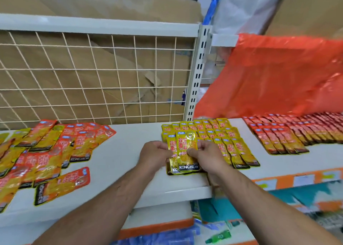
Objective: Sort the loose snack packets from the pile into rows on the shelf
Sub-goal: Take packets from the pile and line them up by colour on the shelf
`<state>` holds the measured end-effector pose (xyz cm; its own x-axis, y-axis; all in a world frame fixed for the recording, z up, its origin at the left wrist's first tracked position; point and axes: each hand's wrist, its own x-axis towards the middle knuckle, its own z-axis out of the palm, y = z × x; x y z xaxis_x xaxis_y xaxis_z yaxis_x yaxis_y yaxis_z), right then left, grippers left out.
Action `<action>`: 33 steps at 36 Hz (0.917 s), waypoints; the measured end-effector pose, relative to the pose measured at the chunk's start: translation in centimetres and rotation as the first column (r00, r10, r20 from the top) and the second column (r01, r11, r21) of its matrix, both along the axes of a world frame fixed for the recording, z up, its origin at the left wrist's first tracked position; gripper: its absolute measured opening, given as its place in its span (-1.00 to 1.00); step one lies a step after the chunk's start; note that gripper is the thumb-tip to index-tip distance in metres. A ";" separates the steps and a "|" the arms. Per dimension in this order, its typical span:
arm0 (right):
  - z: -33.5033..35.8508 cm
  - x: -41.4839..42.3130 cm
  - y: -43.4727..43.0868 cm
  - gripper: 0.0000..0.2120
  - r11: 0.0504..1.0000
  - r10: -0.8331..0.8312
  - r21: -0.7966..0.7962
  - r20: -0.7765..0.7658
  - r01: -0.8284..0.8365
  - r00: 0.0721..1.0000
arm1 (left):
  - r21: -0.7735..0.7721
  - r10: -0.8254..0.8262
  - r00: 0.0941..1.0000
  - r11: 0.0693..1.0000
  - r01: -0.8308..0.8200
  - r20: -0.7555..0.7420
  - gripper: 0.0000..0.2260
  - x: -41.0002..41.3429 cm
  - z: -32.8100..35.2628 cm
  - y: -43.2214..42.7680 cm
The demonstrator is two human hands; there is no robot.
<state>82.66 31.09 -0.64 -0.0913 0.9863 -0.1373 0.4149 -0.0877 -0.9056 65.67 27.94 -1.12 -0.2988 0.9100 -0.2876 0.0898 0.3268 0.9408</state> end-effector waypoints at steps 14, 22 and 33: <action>-1.3 4.9 1.3 -0.63 0.994 0.029 -0.103 -0.125 -0.042 0.992 | -0.135 0.023 0.994 0.990 -0.037 -0.104 -0.86 1.2 -1.6 -0.2; -2.4 4.3 1.7 -0.58 0.984 0.067 -0.153 -0.161 -0.092 0.985 | -0.152 0.015 0.932 0.986 -0.075 -0.361 -0.89 1.2 -2.3 -1.2; -2.8 3.8 0.9 -0.59 0.984 0.101 -0.136 -0.127 -0.118 0.987 | -0.168 -0.031 0.885 0.984 -0.054 -0.465 -0.84 1.3 -2.3 -1.3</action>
